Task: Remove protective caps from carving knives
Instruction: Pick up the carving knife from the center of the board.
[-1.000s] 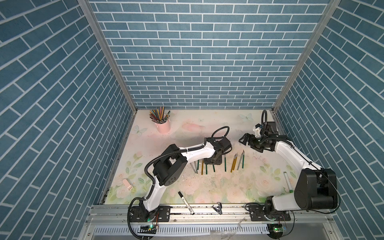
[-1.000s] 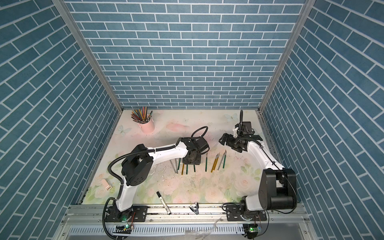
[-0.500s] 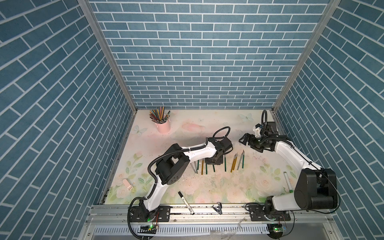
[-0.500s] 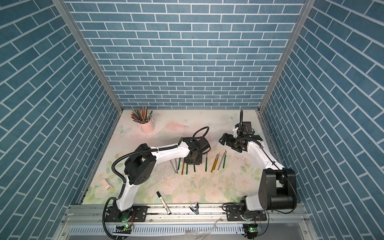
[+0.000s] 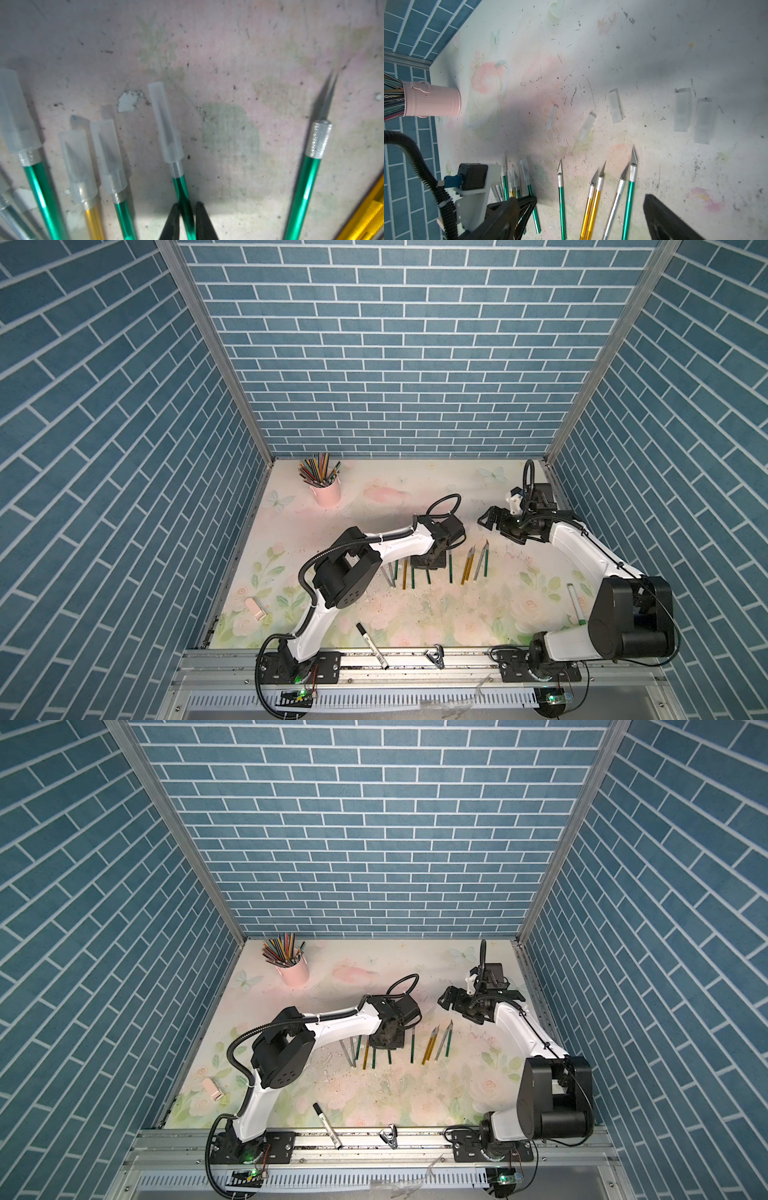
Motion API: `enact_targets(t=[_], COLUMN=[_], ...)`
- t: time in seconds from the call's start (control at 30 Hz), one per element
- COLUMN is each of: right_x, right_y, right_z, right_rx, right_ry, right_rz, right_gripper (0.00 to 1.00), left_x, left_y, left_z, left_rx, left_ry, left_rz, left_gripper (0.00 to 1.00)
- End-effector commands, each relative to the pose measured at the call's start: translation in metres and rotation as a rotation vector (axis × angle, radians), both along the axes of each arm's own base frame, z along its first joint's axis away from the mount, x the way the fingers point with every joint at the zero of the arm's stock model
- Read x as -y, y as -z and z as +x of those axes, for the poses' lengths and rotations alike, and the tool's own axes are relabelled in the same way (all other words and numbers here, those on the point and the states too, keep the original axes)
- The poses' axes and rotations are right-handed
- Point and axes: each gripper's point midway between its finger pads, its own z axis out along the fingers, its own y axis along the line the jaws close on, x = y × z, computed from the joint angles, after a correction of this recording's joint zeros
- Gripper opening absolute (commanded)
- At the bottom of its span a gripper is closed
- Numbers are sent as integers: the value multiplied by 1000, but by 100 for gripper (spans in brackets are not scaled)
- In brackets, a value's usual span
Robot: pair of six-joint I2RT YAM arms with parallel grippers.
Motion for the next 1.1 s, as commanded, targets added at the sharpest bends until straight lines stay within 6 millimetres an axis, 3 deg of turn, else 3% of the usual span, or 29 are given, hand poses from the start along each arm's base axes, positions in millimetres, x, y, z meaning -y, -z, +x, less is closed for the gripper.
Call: enact_targets(t=[0.0, 0.17, 0.6, 0.77, 0.9, 1.07], right_x=[0, 0, -22, -43, -65, -84], right_y=[6, 5, -5, -13, -19, -14], right_z=[-2, -2, 8, 10, 10, 9], right_rx=[-21, -20, 1, 31, 61, 52], right_ry=[1, -1, -29, -67, -100, -124], right_rz=[15, 14, 108, 153, 189, 210], right_gripper=[95, 94, 89, 83, 72, 64], left_x=[-13, -5, 24, 27, 32, 40], left_y=[17, 3, -76, -88, -92, -97], left_z=[-3, 2, 18, 21, 20, 20], left_rx=[-23, 13, 184, 209, 208, 204], left_ry=[0, 32, 162, 204, 232, 237], left_rz=[68, 21, -251, -330, -395, -476], left_gripper=[10, 8, 7, 7, 7, 7])
